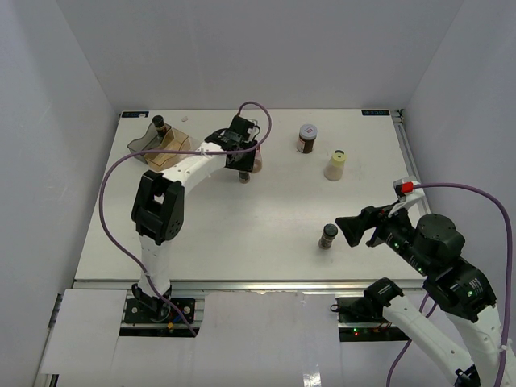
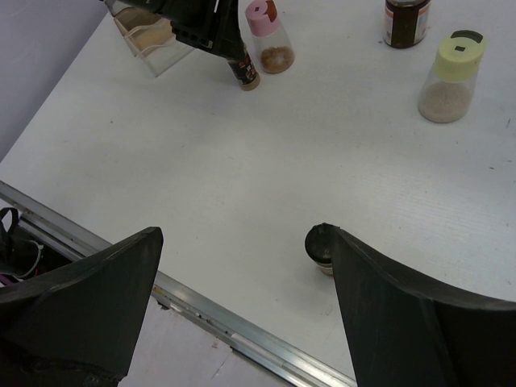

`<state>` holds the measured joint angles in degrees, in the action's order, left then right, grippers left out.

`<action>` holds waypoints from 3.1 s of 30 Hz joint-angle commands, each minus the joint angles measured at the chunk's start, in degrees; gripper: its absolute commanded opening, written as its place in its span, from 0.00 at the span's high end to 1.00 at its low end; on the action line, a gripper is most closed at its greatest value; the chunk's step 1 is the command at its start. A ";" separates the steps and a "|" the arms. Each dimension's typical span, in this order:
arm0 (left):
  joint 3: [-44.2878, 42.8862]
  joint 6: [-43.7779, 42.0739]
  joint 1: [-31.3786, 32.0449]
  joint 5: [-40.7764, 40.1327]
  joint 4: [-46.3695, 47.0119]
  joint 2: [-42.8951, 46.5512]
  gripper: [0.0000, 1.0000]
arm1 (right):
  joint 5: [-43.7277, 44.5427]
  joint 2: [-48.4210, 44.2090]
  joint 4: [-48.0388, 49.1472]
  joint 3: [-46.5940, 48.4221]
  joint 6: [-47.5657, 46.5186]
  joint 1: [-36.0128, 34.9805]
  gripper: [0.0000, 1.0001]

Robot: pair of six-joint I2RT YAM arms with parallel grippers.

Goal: Organize the condiment bottles

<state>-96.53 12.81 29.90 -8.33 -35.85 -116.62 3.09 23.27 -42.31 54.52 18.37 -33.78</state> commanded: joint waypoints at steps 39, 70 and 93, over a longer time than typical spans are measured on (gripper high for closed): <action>-10.34 8.40 -36.49 -5.64 7.44 1.42 1.00 | 6.94 0.12 1.00 2.49 -5.19 0.03 0.10; -16.21 6.29 -36.93 -5.06 8.68 -9.75 0.50 | 12.82 0.99 4.93 -0.92 -5.51 0.03 0.10; -13.88 6.71 -36.93 -4.95 2.98 -4.10 0.19 | 12.85 0.47 3.57 -0.92 -5.76 0.03 0.10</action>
<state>-110.17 19.14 -6.66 -13.80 -29.48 -127.84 15.72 23.62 -40.27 52.69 13.83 -33.78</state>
